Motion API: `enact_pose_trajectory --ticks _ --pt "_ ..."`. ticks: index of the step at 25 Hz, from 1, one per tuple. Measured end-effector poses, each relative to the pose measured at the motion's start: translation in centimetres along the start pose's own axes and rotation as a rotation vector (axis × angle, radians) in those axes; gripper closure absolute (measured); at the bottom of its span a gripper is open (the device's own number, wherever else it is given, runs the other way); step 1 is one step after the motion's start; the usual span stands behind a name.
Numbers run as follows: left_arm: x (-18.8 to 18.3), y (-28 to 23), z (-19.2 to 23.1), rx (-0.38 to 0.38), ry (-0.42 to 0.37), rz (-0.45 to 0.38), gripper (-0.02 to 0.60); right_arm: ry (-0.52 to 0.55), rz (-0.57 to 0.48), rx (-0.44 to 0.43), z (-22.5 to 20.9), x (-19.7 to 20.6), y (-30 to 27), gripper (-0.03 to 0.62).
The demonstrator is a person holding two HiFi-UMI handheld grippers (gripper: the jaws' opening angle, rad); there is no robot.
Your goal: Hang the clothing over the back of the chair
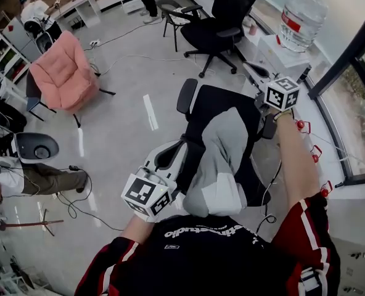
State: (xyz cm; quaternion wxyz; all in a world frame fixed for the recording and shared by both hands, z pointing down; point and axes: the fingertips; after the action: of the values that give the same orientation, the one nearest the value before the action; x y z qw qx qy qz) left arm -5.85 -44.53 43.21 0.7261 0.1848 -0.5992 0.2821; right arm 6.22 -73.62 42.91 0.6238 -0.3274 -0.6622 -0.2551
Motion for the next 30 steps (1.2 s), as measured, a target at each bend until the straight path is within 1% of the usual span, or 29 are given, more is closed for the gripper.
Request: enact_pose_trajectory --ticks 3,5,8,11,15,24,30 --pt "0.1 -0.1 0.6 0.006 0.019 -0.01 0.557 0.016 0.037 -0.067 2.5 2.9 0.7 0.583" --pt "-0.2 -0.3 0.9 0.003 0.001 -0.012 0.557 -0.008 0.049 -0.102 4.0 4.8 1.3 0.582" --pt "-0.3 -0.8 1.0 0.005 -0.007 -0.016 0.557 -0.04 0.065 -0.113 4.9 6.3 2.7 0.583" --pt "-0.3 -0.7 0.9 0.005 -0.012 -0.011 0.557 -0.014 0.059 -0.107 5.7 5.7 3.8 0.582" --pt "-0.4 -0.8 0.5 0.006 -0.026 -0.005 0.557 -0.008 0.03 -0.106 5.9 4.5 5.5 0.582" --pt "-1.0 -0.6 -0.8 -0.001 -0.045 -0.001 0.557 -0.017 0.0 -0.097 5.6 3.8 8.3 0.582" --pt "-1.2 -0.6 -1.2 0.018 -0.053 0.007 0.557 0.007 -0.004 -0.095 6.3 3.8 9.2 0.58"
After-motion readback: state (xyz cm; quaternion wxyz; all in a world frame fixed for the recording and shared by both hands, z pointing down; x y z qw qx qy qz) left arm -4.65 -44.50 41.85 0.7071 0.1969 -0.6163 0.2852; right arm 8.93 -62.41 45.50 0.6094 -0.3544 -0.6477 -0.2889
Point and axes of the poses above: the fingertips, and each gripper's own axes: y backward along the fingers, z to its left, x out of its underside, and after that the axes turned 11 degrees about x, right-handed
